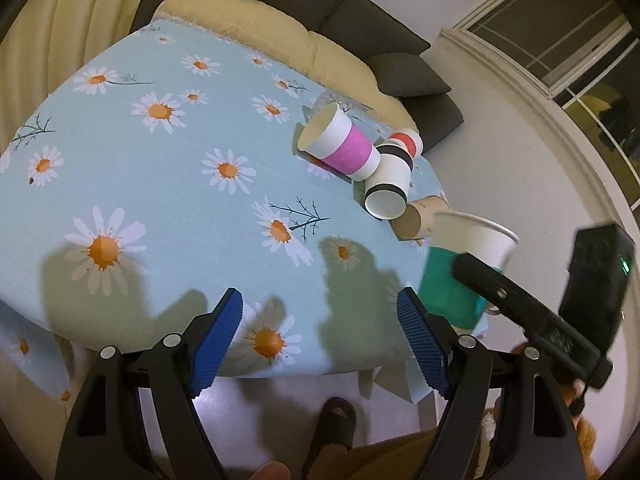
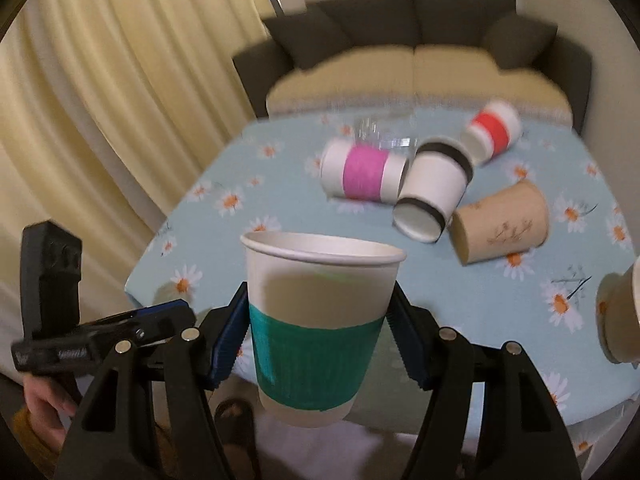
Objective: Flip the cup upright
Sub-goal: 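Grasp the teal cup with the right gripper while the left gripper releases it, then lower the upright teal cup onto the tablecloth with the right gripper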
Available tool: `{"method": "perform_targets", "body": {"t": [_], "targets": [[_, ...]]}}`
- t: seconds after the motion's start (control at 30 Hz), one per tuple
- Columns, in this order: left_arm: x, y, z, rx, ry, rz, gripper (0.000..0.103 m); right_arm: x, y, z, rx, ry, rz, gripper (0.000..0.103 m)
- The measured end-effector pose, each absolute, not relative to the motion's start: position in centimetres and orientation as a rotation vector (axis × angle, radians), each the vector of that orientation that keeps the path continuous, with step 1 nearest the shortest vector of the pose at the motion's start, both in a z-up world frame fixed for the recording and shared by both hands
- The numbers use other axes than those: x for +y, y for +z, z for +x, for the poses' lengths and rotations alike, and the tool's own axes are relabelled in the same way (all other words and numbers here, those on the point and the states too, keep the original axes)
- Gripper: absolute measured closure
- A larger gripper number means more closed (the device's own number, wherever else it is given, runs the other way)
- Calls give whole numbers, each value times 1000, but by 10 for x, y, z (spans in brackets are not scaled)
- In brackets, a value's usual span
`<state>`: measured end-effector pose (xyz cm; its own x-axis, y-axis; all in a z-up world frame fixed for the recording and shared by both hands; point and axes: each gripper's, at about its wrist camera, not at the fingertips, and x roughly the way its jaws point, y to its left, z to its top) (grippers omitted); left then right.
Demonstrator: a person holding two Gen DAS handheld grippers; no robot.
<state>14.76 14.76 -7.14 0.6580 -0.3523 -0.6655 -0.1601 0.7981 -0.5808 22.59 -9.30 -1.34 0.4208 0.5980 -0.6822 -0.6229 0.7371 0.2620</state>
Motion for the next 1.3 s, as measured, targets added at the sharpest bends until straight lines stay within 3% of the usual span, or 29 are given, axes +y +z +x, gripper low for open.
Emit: {"method": "perform_targets", "body": {"t": [0.23, 0.33, 0.67, 1.3], "targets": [[146, -75, 155, 862, -77, -635, 25, -108, -13, 190, 526, 726, -13, 37], [150, -76, 156, 848, -52, -641, 20, -109, -23, 182, 407, 684, -12, 37], [157, -78, 156, 797, 17, -659, 7, -93, -84, 174, 297, 483, -134, 37], [149, -88, 168, 816, 28, -642, 7, -85, -110, 182, 252, 403, -176, 36]]}}
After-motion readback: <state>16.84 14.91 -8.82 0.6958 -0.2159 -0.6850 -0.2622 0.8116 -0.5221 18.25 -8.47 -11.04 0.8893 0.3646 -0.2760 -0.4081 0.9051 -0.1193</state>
